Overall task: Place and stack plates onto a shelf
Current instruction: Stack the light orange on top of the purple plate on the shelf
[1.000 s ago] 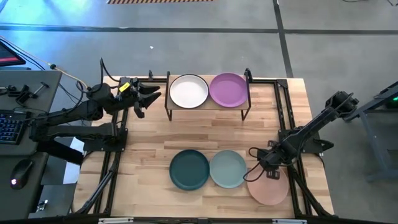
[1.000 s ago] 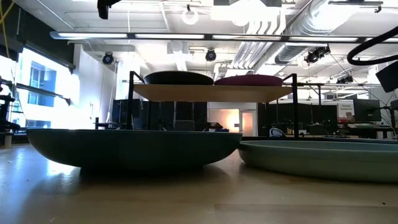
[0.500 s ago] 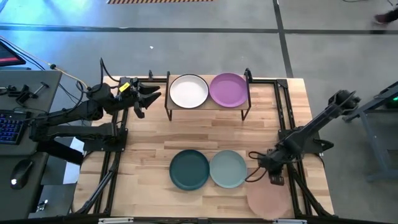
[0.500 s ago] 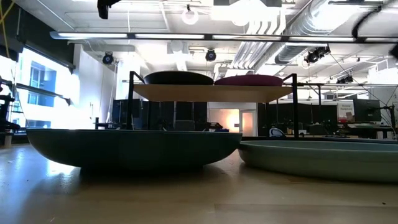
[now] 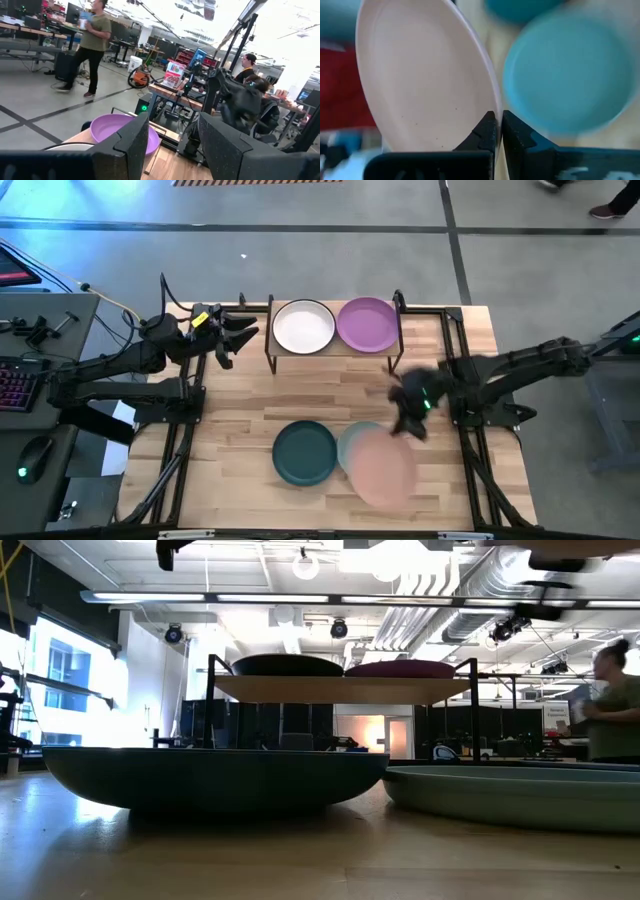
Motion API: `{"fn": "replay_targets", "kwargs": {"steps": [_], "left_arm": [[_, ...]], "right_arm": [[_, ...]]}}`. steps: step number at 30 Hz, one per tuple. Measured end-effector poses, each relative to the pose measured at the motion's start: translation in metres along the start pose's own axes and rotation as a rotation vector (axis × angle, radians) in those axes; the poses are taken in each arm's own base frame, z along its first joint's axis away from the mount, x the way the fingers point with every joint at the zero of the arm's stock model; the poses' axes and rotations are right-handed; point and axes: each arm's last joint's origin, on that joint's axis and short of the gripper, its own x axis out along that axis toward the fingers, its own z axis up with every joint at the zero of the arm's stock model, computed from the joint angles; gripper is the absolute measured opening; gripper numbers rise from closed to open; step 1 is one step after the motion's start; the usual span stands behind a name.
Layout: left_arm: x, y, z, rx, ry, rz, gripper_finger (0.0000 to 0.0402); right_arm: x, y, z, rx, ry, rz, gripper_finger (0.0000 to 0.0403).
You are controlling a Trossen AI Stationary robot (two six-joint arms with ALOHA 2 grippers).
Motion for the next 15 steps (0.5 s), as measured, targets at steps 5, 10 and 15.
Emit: {"fn": "replay_targets", "kwargs": {"steps": [5,10,15], "left_arm": [[0.000,0.000,0.001,-0.001,-0.005,-0.002,0.0161],[0.000,0.000,0.001,-0.001,-0.005,-0.002,0.0161],[0.000,0.000,0.000,0.000,-0.004,-0.002,0.0161]], "right_arm": [[-0.052,-0.001,0.069,-0.015,-0.273,-0.048,0.0000],[-0.117,-0.015,0.124,-0.023,-0.404,-0.265,0.0000],[-0.155,-0.058,0.150,0.094,-0.255,-0.488,0.0000]]}}
